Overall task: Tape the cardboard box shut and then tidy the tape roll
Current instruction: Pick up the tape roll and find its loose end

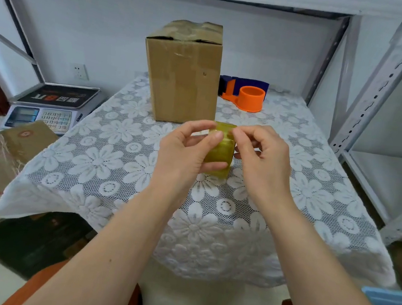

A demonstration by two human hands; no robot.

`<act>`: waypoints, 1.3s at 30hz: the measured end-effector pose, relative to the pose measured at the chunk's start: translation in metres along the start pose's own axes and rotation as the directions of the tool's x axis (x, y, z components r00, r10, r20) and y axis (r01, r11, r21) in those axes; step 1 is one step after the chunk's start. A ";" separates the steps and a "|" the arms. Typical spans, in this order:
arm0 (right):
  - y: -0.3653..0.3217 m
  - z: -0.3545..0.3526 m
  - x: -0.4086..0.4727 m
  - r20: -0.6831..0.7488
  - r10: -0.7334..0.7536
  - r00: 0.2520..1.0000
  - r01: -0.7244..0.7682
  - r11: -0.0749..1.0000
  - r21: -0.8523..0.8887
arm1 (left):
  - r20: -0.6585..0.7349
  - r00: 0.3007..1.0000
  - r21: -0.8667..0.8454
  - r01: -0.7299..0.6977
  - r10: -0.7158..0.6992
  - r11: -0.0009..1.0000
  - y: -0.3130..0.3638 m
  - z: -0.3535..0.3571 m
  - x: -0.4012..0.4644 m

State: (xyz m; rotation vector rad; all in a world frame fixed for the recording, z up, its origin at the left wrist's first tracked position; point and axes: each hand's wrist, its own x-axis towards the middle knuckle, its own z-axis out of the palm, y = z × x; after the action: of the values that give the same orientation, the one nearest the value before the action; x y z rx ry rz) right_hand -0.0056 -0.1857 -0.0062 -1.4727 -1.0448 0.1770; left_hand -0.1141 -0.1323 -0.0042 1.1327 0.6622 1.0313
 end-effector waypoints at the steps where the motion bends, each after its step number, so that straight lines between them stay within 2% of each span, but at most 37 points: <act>1: 0.000 0.000 0.000 -0.004 -0.002 1.000 0.002 1.000 -0.002 | 0.012 1.000 -0.004 0.002 -0.002 1.000 0.000 -0.001 0.000; 8: -0.002 -0.002 -0.001 -0.030 0.025 0.999 -0.024 0.999 0.024 | 0.011 1.000 -0.015 0.009 -0.009 1.000 0.002 -0.003 0.002; 13: -0.003 -0.003 -0.001 -0.034 0.064 0.997 -0.060 0.991 0.116 | -0.017 1.000 -0.025 0.020 -0.021 0.999 0.001 -0.002 0.003; 16: -0.005 -0.006 0.001 0.010 0.137 0.990 -0.136 0.967 0.216 | -0.029 0.999 -0.028 0.019 -0.020 0.999 0.001 -0.002 0.003; 25: -0.004 -0.003 -0.001 0.079 0.277 0.958 -0.288 0.906 0.310 | -0.076 0.997 -0.011 0.027 -0.028 1.000 0.002 0.000 0.000; 30: -0.004 -0.001 -0.001 0.107 0.281 0.954 -0.301 0.900 0.315 | -0.089 0.990 -0.065 0.103 -0.108 0.993 0.005 -0.003 0.001; 39: -0.007 0.005 -0.006 0.053 0.312 0.949 -0.314 0.911 0.266 | -0.131 0.990 0.115 0.064 -0.048 0.991 0.008 -0.003 0.002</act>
State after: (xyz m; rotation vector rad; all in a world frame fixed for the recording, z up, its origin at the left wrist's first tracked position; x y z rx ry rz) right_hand -0.0162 -0.1871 -0.0038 -1.3795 -0.7499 0.5367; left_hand -0.1181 -0.1287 0.0025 1.1509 0.8629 1.0336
